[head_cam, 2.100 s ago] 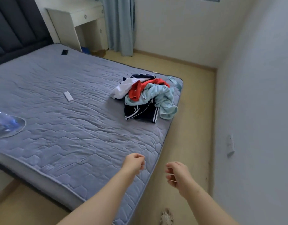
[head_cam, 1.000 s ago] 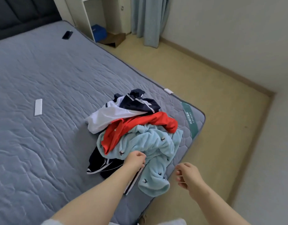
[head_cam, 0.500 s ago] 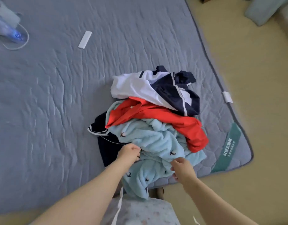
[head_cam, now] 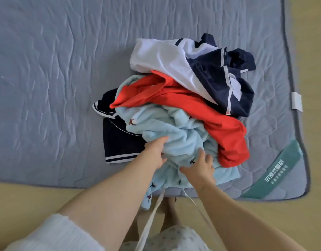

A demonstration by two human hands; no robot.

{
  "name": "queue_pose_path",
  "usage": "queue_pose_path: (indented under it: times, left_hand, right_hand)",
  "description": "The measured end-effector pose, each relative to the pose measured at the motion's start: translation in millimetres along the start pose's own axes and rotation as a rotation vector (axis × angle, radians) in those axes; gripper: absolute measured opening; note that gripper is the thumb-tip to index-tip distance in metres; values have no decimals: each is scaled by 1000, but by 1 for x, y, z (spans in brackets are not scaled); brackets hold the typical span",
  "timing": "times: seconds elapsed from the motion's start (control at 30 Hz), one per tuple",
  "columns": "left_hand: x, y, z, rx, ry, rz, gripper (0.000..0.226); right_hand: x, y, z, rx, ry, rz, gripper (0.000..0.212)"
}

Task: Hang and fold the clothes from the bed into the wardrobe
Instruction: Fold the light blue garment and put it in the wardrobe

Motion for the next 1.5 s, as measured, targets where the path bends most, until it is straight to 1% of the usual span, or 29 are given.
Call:
queue_pose_path:
  times: [0.07, 0.1, 0.13, 0.17, 0.23, 0.3, 0.37, 0.43, 0.53, 0.6, 0.67, 0.73, 0.8, 0.9, 1.0, 1.07, 1.17, 1.23, 1.3, 1.37, 1.43, 1.5]
  left_hand:
    - [-2, 9, -4, 35, -22, 66, 34]
    - [-2, 12, -1, 62, -50, 51, 23]
    - [-2, 14, 3, 82, -74, 30, 13]
    - [-4, 16, 11, 100, -87, 7, 5]
    - [-8, 20, 30, 143, -94, -26, 6]
    - [-12, 27, 56, 195, -108, -42, 5]
    - [-13, 40, 88, 256, -135, -49, 11]
    - [-16, 54, 124, 310, -153, -30, 17]
    - [-27, 70, 181, 367, -161, 13, 11]
    - [-35, 82, 219, 414, -224, 64, 2]
    - [-41, 98, 262, 489, -305, 100, 10]
    - [-46, 113, 308, 583, -357, 73, 10]
    - [-51, 130, 358, 684, -402, 55, 9]
    - [-61, 146, 434, 810, -491, 43, 9]
    - [-74, 154, 507, 936, -558, 31, 9]
    - [-85, 159, 562, 1055, -586, 13, 9]
    - [-103, 158, 638, 1237, -649, -3, 8]
    - [-114, 153, 671, 1337, -670, -23, 13]
    - [-122, 150, 682, 1431, -631, -80, 22]
    - [-128, 140, 672, 1496, -566, -191, 25]
    - [-129, 129, 642, 1472, -576, -342, 34]
    - [-130, 117, 603, 1442, -558, -566, 48]
  right_hand:
    - [-1, 0, -10, -11, 1, -10, 39]
    - [-5, -1, -10, -21, 52, -24, 22]
    - [-12, -4, -8, -35, 122, -47, 13]
    - [-20, -10, -3, -50, 190, -81, 10]
    - [-35, -24, 11, -72, 291, -216, 8]
    - [-50, -44, 28, -89, 349, -376, 8]
    - [-71, -72, 47, -139, 416, -471, 9]
    - [-94, -104, 68, -205, 488, -548, 7]
    - [-126, -155, 104, -320, 570, -639, 6]
    - [-149, -188, 132, -418, 632, -666, 6]
    - [-170, -219, 158, -506, 671, -693, 4]
    - [-190, -247, 182, -546, 683, -744, 3]
    - [-212, -278, 209, -610, 690, -815, 9]
    - [-246, -327, 257, -761, 707, -921, 19]
    - [-274, -368, 305, -903, 734, -985, 20]
    - [-291, -394, 339, -996, 749, -1049, 21]
    - [-311, -426, 386, -1127, 706, -1169, 19]
    - [-320, -441, 409, -1196, 672, -1226, 17]
    - [-320, -449, 417, -1207, 623, -1268, 15]
    - [-311, -449, 410, -1154, 568, -1307, 15]
    - [-298, -442, 391, -1049, 520, -1334, 15]
    - [-281, -435, 369, -942, 458, -1358, 13]
Point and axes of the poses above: each hand's wrist, its own z-axis away from the middle knuckle, its own x-axis out of the palm, y = z × x, the point moved 8 cm from there along -z, towards the middle knuckle, and after that the axes turned 13 degrees about -x, right-handed, at the moved point
